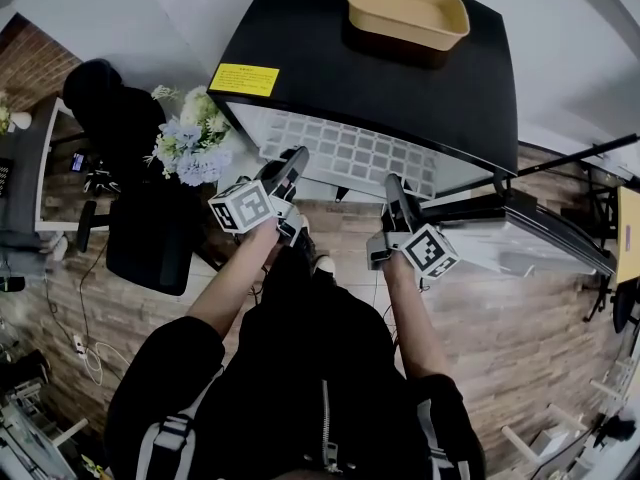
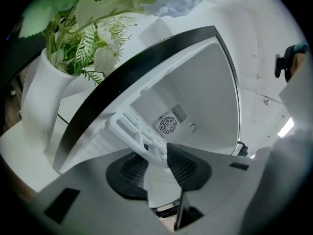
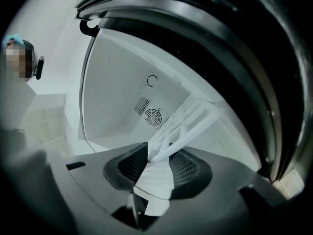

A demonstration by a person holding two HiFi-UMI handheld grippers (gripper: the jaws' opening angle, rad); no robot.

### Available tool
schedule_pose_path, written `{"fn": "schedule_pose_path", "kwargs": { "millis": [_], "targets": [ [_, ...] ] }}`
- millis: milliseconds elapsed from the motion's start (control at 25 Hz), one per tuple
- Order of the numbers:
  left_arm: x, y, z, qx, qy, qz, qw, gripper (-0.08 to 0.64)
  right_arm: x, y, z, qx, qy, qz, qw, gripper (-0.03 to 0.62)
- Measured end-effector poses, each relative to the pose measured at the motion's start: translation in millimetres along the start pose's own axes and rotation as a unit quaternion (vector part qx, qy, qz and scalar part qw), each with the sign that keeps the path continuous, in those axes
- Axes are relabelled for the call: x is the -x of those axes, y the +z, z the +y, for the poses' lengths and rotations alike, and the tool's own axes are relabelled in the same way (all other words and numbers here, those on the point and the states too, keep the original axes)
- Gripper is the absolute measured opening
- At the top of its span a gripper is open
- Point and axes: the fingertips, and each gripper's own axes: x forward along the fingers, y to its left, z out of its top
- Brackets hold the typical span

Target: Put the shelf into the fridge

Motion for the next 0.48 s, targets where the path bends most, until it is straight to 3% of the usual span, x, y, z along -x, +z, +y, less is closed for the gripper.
{"fn": "schedule_pose_path", "kwargs": {
  "millis": [160, 480],
  "targets": [
    [6.8, -4.9, -4.9, -0.005, -0.003, 0.001, 1.0000, 0.144, 6.4, -7.5, 4.1, 0.002, 0.013, 0.005, 1.000, 0.127],
    [18.2, -29.9, -14.5, -0.023, 0.002, 0.012, 0.9997, 0.121, 7.7, -25.5, 14.7, 0.010, 0.031, 0.024, 0.999, 0.101]
  ]
}}
